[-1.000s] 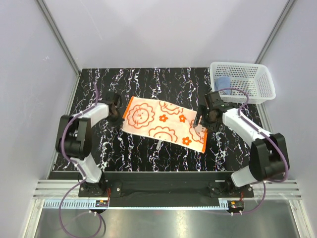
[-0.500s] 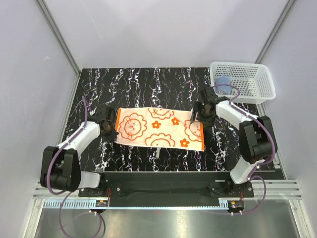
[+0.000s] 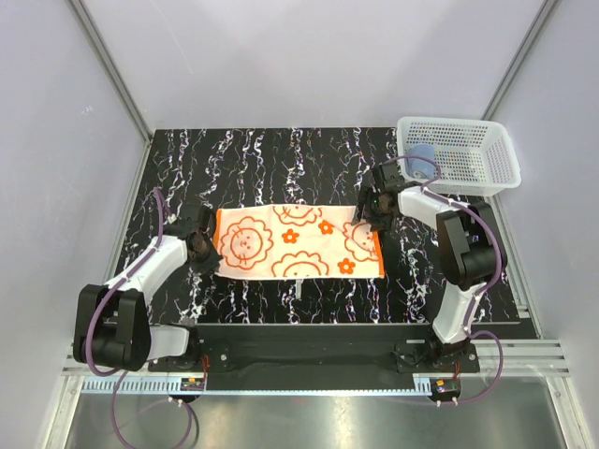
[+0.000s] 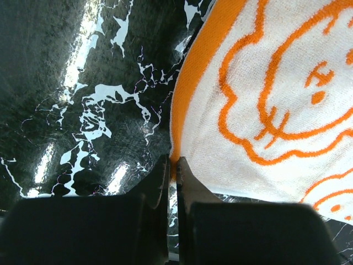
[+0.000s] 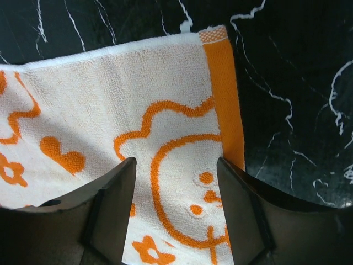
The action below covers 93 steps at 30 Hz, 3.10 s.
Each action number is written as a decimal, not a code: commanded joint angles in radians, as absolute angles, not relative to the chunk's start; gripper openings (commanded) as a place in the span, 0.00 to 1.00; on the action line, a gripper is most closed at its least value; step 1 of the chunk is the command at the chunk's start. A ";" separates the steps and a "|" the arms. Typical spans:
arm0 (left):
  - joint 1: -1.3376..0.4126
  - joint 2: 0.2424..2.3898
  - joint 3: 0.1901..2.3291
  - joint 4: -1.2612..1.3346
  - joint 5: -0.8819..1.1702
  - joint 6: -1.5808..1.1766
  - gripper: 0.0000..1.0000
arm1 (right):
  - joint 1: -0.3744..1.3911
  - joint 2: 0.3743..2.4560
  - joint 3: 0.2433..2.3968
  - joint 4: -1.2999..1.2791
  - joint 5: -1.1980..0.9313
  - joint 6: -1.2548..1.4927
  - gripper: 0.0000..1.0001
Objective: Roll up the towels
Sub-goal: Flatten the towel, then fold the towel
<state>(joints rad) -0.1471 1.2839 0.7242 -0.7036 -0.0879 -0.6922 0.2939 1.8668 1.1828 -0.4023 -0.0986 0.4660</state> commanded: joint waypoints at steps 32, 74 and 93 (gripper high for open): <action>-0.143 1.348 0.752 -0.577 -0.098 -0.680 0.00 | 0.212 1.479 1.106 -0.580 -0.055 0.482 0.74; -0.143 1.341 0.719 -0.495 -0.049 -0.663 0.00 | 0.216 1.465 0.678 -0.430 -0.155 0.660 0.11; -0.143 1.149 0.640 -0.597 -0.026 -0.750 0.00 | 0.222 1.069 0.681 -0.709 -0.186 0.755 0.00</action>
<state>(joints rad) -0.1471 1.2137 0.6594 -0.5785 -0.0486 -0.7177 0.2161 1.1347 0.6811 -0.6147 -0.1616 0.7128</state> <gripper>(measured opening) 0.031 0.012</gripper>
